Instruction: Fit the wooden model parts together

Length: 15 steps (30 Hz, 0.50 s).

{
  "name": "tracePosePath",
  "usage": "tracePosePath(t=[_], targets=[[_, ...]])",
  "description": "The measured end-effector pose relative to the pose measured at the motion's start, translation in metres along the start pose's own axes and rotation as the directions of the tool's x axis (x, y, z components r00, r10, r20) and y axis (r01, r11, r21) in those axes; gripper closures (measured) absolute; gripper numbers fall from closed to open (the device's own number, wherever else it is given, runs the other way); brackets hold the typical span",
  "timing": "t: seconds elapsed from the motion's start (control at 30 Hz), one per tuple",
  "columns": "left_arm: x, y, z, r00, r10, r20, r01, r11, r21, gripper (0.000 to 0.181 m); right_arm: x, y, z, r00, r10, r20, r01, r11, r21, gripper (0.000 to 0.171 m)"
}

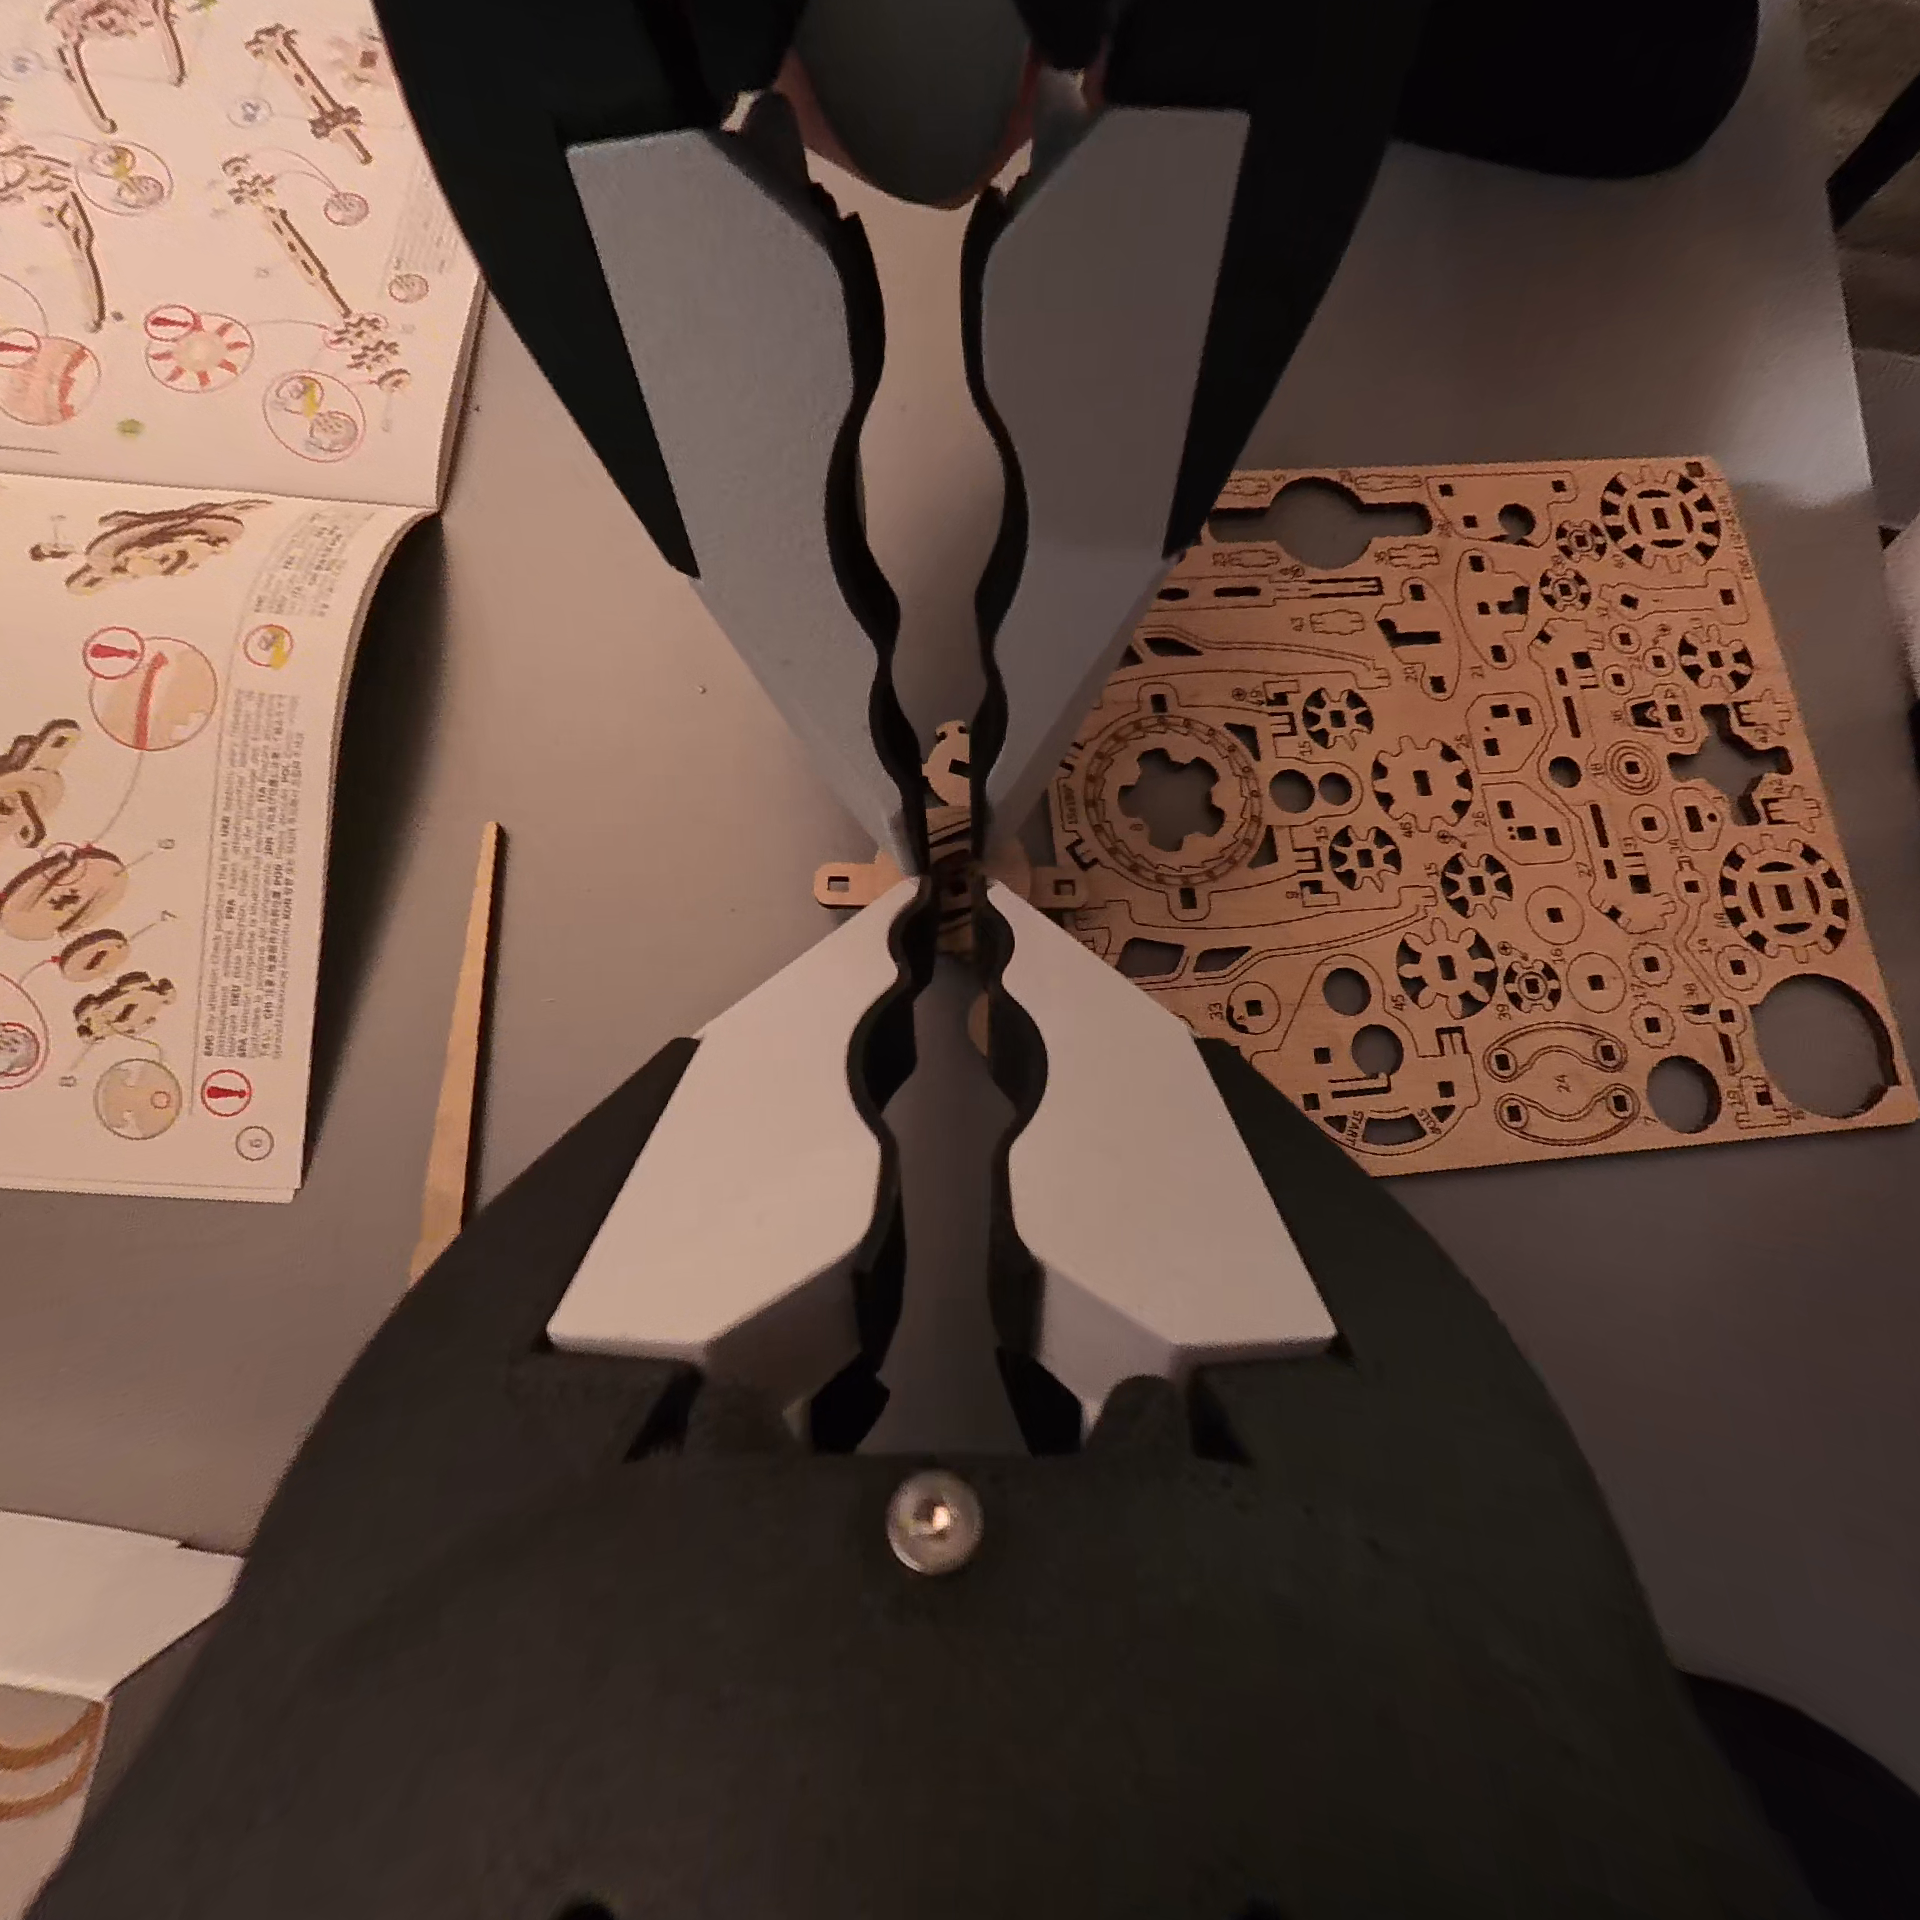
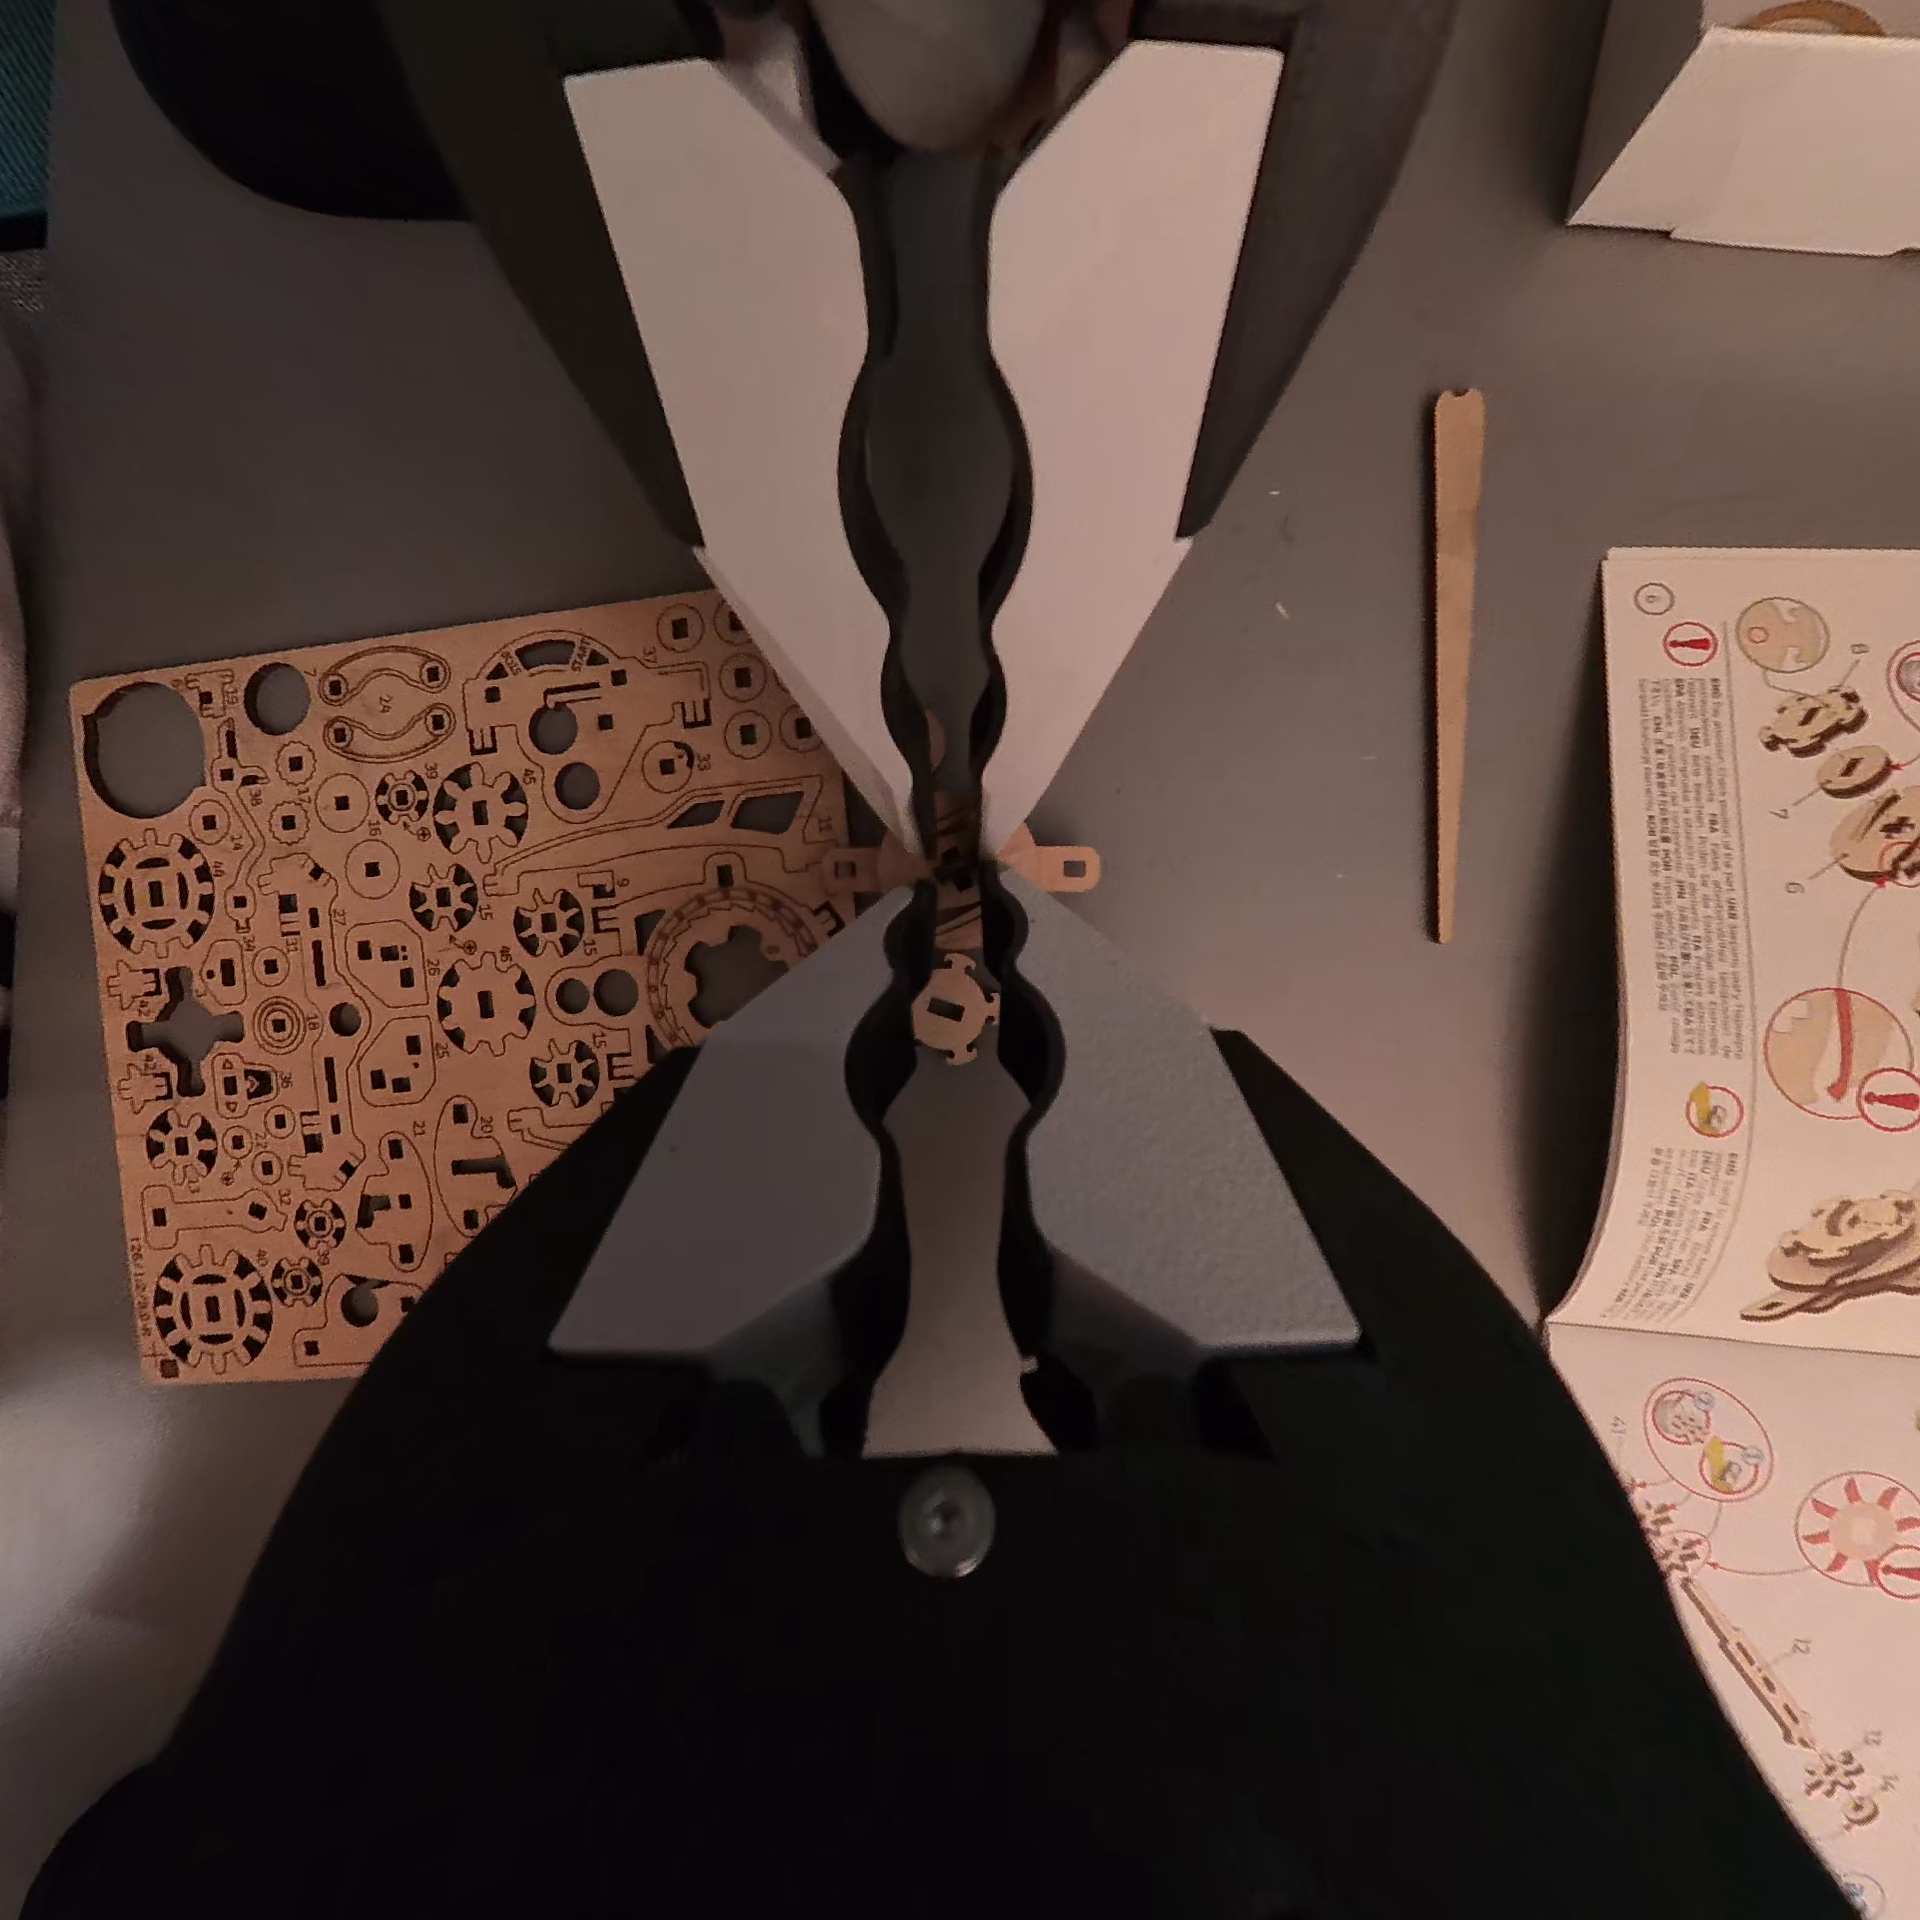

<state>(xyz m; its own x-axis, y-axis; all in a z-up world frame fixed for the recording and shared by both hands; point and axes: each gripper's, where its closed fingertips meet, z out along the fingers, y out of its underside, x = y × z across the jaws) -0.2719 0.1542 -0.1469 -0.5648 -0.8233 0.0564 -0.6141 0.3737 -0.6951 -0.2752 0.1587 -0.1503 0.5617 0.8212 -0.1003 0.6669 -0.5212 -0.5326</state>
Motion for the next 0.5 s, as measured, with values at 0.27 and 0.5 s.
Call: tracePosePath(t=[0.27, 0.5], targets=[[0.0005, 0.0014, -0.0004, 0.999, 0.030, 0.018, -0.030, 1.000, -0.009, 0.176, -0.0004, -0.0005, 0.0002, 1.000, -0.003, -0.007, 0.003, 1.000, -0.009, 0.161], [0.0006, 0.0010, 0.0001, 0.998, 0.042, 0.037, -0.041, 0.999, -0.004, 0.176, -0.0001, 0.0000, 0.0003, 1.000, 0.019, 0.008, -0.019, 0.999, -0.036, 0.161]])
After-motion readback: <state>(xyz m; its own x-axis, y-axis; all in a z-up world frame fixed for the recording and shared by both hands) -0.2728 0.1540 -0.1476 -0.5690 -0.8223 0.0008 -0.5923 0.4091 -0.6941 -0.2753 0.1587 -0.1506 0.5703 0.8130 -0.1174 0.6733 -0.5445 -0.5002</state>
